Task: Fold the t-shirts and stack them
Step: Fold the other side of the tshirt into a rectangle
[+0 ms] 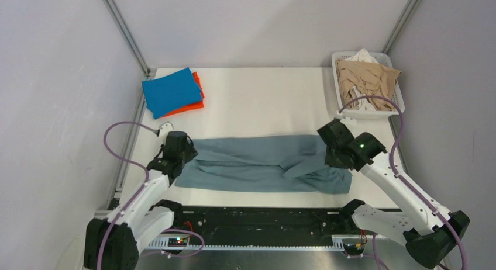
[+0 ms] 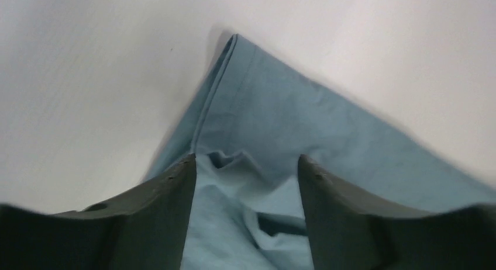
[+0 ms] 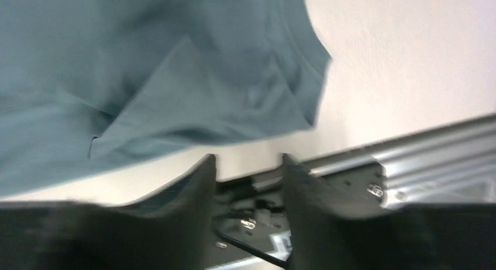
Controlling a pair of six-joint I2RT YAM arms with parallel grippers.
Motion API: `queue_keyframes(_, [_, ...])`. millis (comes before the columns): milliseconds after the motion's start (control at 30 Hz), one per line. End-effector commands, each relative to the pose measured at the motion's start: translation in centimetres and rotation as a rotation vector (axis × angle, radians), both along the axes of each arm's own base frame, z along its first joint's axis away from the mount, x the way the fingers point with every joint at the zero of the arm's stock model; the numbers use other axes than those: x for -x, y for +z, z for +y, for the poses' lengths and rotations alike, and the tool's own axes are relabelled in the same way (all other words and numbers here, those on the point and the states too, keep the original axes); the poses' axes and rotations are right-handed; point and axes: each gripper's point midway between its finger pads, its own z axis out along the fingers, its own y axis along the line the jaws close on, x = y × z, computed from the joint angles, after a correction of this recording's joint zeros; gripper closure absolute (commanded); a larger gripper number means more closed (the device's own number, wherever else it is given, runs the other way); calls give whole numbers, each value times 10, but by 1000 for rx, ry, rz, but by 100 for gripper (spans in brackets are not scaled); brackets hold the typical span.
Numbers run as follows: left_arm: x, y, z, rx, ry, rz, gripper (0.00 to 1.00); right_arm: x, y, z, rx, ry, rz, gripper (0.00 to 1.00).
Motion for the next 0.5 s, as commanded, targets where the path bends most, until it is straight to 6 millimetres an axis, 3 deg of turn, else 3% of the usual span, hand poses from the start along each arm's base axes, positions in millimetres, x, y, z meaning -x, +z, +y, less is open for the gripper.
queue_keyframes(0, [4, 39, 5, 49, 74, -106, 9, 54, -18, -36, 43, -233, 86, 39])
queue_keyframes(33, [3, 54, 6, 67, 85, -149, 4, 55, -17, -35, 33, -232, 76, 22])
queue_keyframes(100, [3, 73, 1, 94, 69, -186, 1, 46, -10, -27, -33, -196, 12, 3])
queue_keyframes(200, [2, 94, -6, 126, 31, -237, 0, 24, 6, -2, -165, -91, -113, 1])
queue_keyframes(267, [0, 102, -12, 136, 0, -247, 0, -5, 26, 30, -280, 15, -232, 1])
queue_keyframes(333, [-5, 104, -31, 168, -98, -223, 0, -23, 36, 59, -356, 116, -279, 1])
queue_keyframes(433, [-19, 91, -63, 205, -228, -153, 0, -36, 32, 96, -407, 271, -248, 1])
queue_keyframes(467, [-21, 87, -73, 206, -275, -132, 0, -46, 21, 105, -399, 283, -218, 1])
